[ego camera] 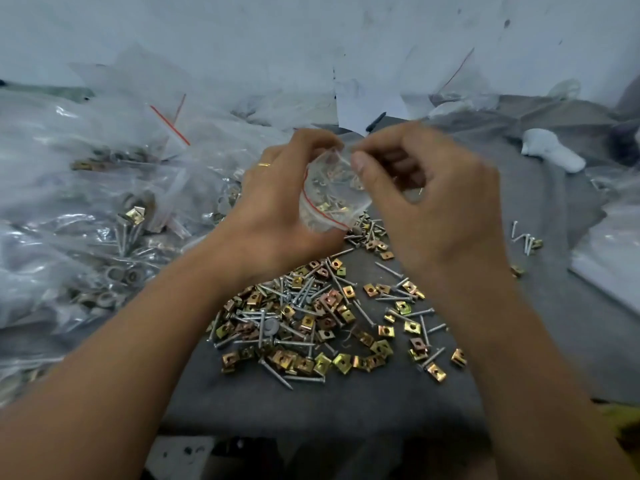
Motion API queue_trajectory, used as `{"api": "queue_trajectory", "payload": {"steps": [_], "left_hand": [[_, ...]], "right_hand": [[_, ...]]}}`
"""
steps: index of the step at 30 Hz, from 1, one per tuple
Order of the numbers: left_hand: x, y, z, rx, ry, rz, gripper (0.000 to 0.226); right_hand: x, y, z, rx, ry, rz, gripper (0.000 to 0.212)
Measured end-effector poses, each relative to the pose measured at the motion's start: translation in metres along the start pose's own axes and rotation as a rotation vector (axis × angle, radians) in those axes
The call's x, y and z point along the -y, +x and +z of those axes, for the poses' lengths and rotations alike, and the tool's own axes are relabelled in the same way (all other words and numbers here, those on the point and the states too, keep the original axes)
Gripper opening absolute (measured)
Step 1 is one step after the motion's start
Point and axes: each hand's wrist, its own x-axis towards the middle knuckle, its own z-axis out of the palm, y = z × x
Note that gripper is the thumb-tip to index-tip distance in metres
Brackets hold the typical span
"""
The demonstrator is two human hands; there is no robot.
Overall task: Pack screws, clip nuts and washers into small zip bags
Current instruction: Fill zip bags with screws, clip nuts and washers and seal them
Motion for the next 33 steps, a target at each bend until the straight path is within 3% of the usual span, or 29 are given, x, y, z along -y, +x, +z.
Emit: {"api": "queue_trajectory", "payload": {"steps": [2,6,9,15,21,24,33], "left_hand": [[0.007,0.001,-0.004,-0.005,-0.038,-0.012,0.08],[0.017,0.004,-0.008,-0.053,-0.096,-0.01,0.076],[0.02,0.006,-0.011,-0.106,-0.139,-0.044,0.072],[0.023,0.006,-0.014,-0.113,-0.155,-0.074,0.071],[0.023,0.006,-0.011,-0.101,-0.122,-0.091,0.074],[0.023,0.006,-0.011,-0.104,-0.108,-0.086,0.075],[0.023,0.005,-0.01,-0.097,-0.08,-0.075,0.076]], "right_hand": [[-0.004,0.003,-0.011,0.036,0.056,0.05,0.006],[-0.014,-0.002,-0.016,0.715,-0.034,0.166,0.004],[-0.016,-0.013,-0.004,0.95,-0.121,0.226,0.008],[-0.02,-0.01,0.011,0.959,-0.318,0.262,0.024],[-0.026,-0.017,0.008,0.948,-0.183,0.306,0.009],[-0.023,-0.018,0.009,0.955,-0.149,0.346,0.019],[-0.015,-0.018,0.016,0.944,-0.339,0.212,0.015]]}}
